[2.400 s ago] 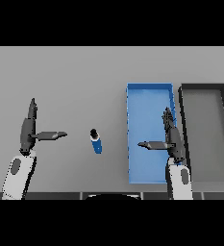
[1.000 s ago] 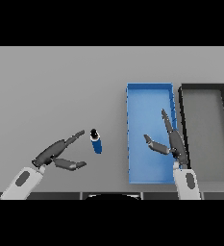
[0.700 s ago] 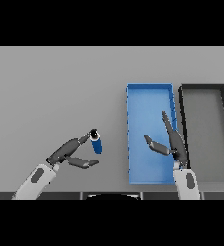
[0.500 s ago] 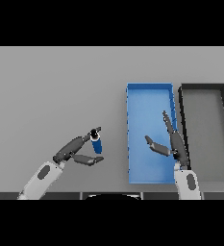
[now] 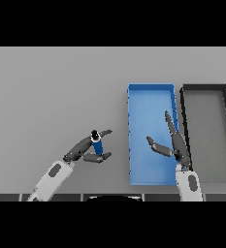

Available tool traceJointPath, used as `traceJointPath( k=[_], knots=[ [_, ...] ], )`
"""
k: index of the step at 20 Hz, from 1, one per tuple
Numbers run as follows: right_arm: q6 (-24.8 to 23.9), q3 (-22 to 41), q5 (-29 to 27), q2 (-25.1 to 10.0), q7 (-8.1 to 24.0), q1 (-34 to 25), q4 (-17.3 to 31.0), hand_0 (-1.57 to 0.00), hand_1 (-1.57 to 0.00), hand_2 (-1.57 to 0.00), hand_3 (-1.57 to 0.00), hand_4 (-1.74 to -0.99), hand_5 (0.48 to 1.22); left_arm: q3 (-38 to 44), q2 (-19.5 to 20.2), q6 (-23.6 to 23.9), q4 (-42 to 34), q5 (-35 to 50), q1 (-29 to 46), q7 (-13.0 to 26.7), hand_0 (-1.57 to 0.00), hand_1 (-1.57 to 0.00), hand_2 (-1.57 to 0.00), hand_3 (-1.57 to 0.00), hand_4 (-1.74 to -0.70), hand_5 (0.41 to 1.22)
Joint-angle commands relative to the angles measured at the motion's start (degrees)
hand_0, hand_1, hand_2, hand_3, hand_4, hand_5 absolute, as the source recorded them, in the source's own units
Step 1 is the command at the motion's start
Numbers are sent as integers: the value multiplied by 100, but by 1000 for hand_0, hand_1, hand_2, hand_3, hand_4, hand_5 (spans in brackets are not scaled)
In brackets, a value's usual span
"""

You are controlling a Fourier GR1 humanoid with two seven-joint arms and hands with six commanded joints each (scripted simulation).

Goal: Pick up the blue pipe and place it into the blue bin.

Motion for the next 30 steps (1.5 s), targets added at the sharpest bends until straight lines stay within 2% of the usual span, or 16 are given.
traceJointPath(
  k=[1,2,3,5,7,8,9,11,15,18,20,23,27,28,30],
  knots=[
    [6,6,-4,4,-42,41,-26,1,1,1,1,-1188,556,3,-140,17,47,60,-45,75,1,-118,-269,-202,-1217,635],
    [39,-14,-83,9,-105,75,-84,1,1,1,1,-1196,560,1,-243,-13,76,137,-40,44,-39,-248,-417,-345,-1268,675],
    [11,10,-30,31,-16,48,-37,1,1,1,1,-1192,560,37,-313,-51,100,232,-97,69,-179,-411,-578,-590,-1301,784],
    [21,17,-35,50,37,-3,17,1,1,1,1,-1189,562,55,-434,55,96,238,-103,-8,-648,-828,-936,-914,-1450,941],
    [5,35,15,39,4,40,-2,1,1,1,1,-1182,562,10,-391,33,-28,191,-5,-67,-981,-1095,-1164,-1112,-1551,1042],
    [-5,11,20,5,-16,60,-26,1,1,1,1,-1179,561,-52,-406,53,-28,194,43,-212,-1099,-1190,-1246,-1196,-1588,1078],
    [-7,33,32,35,49,23,24,1,1,1,1,-1178,561,-105,-422,83,-46,168,15,-170,-1193,-1266,-1311,-1258,-1617,1106],
    [-21,20,46,32,-2,24,69,1,1,1,1,-1176,559,-198,-410,177,-131,92,68,-159,-1329,-1376,-1404,-1370,-1561,1148],
    [-5,30,45,28,16,-7,64,1,1,1,1,-1166,556,-195,-441,261,-197,-91,28,-302,-1472,-1491,-1503,-1489,-1502,1191],
    [-25,-14,53,-19,144,-44,56,1,1,1,1,-1154,550,-149,-603,270,-561,-19,53,-557,-1520,-1530,-1536,-1529,-1485,1206],
    [-31,10,101,-32,63,-24,31,1,1,1,1,-1144,551,-79,-703,271,-629,-17,-79,-585,-1539,-1545,-1549,-1544,-1480,1211],
    [-7,15,116,-66,-30,44,12,1,1,1,1,-1135,559,-58,-810,275,-891,-60,-263,-269,-1554,-1558,-1560,-1557,-1475,1216],
    [-34,-45,117,-96,38,-46,118,1,1,1,1,-1124,569,-26,-805,114,-1078,-101,-359,21,-1564,-1566,-1566,-1565,-1473,1219],
    [-44,-16,143,-75,-59,21,108,1,1,1,1,-1123,571,-18,-807,49,-1120,-82,-381,135,-1566,-1567,-1567,-1566,-1473,1219],
    [-39,-52,127,-119,-91,59,79,1,1,1,1,-1124,578,3,-862,-38,-1135,-71,-394,177,-1568,-1568,-1569,-1568,-1473,1220]
  ],
)
